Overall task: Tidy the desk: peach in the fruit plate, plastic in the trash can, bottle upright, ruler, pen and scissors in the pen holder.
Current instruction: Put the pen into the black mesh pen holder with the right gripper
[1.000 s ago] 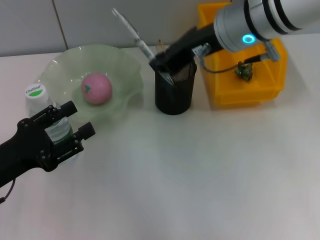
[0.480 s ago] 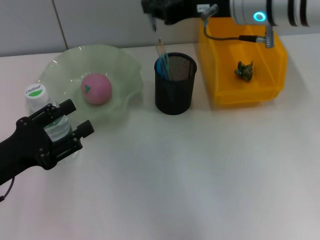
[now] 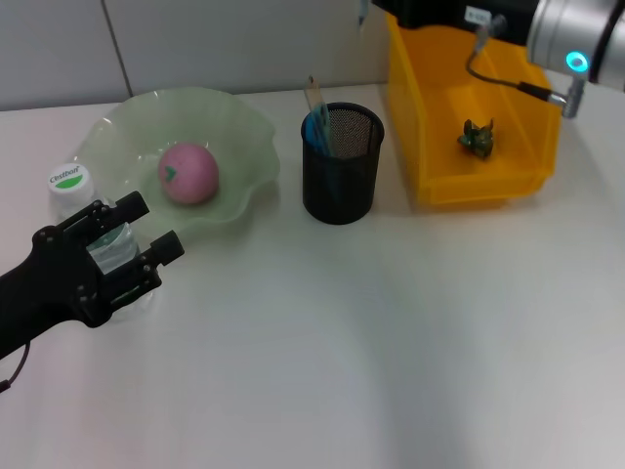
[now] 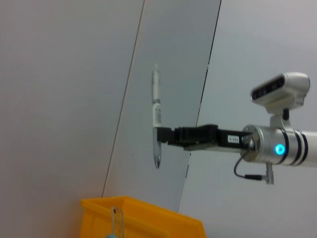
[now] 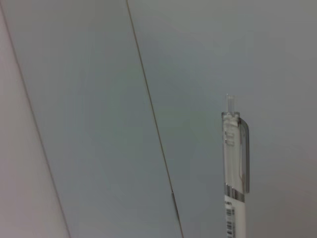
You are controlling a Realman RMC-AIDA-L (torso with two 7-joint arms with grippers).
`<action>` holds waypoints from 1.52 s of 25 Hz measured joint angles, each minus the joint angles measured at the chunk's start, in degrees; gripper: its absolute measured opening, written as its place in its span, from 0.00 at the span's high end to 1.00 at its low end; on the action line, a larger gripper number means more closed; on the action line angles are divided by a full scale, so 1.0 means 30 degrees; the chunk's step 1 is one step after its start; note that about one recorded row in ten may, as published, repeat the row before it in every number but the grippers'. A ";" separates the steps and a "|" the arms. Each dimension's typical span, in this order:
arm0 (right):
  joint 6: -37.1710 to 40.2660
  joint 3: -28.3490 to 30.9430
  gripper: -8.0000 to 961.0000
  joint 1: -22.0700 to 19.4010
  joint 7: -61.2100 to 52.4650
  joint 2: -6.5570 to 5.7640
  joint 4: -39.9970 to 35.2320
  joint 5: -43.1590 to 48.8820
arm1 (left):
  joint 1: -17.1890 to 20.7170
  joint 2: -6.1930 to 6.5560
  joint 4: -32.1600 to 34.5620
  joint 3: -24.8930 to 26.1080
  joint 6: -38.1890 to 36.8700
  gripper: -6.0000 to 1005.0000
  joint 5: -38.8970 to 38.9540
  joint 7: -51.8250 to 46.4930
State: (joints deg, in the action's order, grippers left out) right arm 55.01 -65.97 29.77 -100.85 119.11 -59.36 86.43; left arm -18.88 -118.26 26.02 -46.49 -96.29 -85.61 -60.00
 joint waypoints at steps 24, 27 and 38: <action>0.1615 0.3332 0.83 0.2653 1.0047 -0.0015 0.9063 -0.1173 | 0.0023 -0.0057 -0.0472 -0.0124 0.0310 0.29 -0.0144 0.0928; 0.1289 0.3361 0.83 0.2921 1.0662 0.0004 0.9688 -0.1364 | 0.0031 -0.0041 -0.0471 -0.0144 0.0310 0.29 -0.0146 0.0954; 0.0459 0.3352 0.83 0.3188 1.1405 0.0093 1.0630 -0.1746 | -0.0042 -0.0037 -0.0470 -0.0089 0.0331 0.29 -0.0145 0.0958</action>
State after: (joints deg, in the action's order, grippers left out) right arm 56.39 -55.92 39.34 -66.63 119.38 -27.47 81.20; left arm -19.01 -118.37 24.61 -46.75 -95.29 -86.04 -57.12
